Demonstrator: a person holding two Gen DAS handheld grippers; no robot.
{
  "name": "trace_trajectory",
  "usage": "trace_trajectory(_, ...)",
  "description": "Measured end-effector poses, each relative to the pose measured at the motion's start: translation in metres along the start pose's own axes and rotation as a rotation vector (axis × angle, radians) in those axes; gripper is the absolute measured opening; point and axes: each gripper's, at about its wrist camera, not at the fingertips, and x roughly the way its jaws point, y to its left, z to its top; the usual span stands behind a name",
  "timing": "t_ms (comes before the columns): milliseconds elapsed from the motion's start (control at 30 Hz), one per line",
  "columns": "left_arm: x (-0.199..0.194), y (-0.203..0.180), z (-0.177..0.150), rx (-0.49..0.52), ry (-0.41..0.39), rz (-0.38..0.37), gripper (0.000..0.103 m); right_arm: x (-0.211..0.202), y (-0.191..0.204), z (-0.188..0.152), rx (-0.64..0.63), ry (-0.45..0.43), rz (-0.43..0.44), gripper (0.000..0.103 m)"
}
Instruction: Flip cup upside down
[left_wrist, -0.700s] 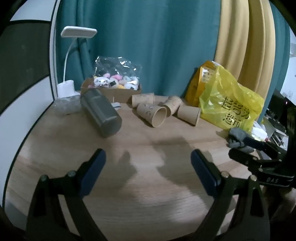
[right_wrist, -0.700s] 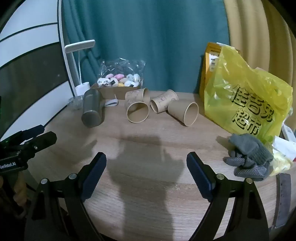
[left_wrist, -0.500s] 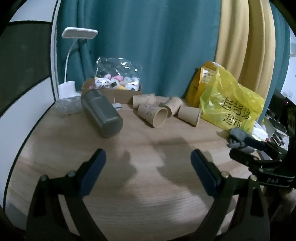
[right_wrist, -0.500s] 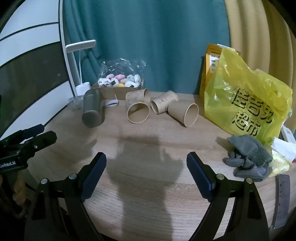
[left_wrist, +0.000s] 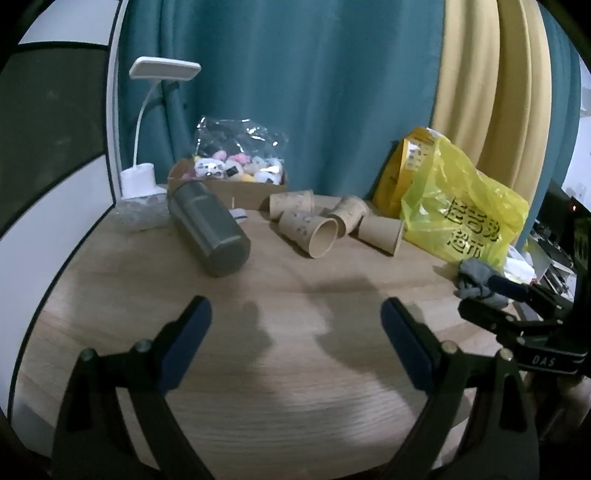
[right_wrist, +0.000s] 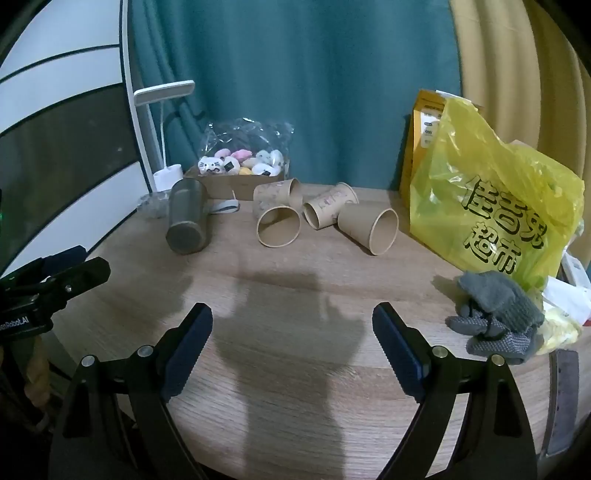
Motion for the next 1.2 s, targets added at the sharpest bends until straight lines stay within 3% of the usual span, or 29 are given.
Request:
trace_trajectory(667, 0.0005, 0.0050, -0.0010, -0.010, -0.005, 0.002, 0.094, 0.0004, 0.0028, 0.0034, -0.015, 0.006, 0.001, 0.091)
trace_trajectory(1200, -0.0003, 0.0071, -0.0067, -0.001, -0.008, 0.063, 0.094, 0.0001, 0.0027, 0.0039, -0.015, 0.009, -0.001, 0.091)
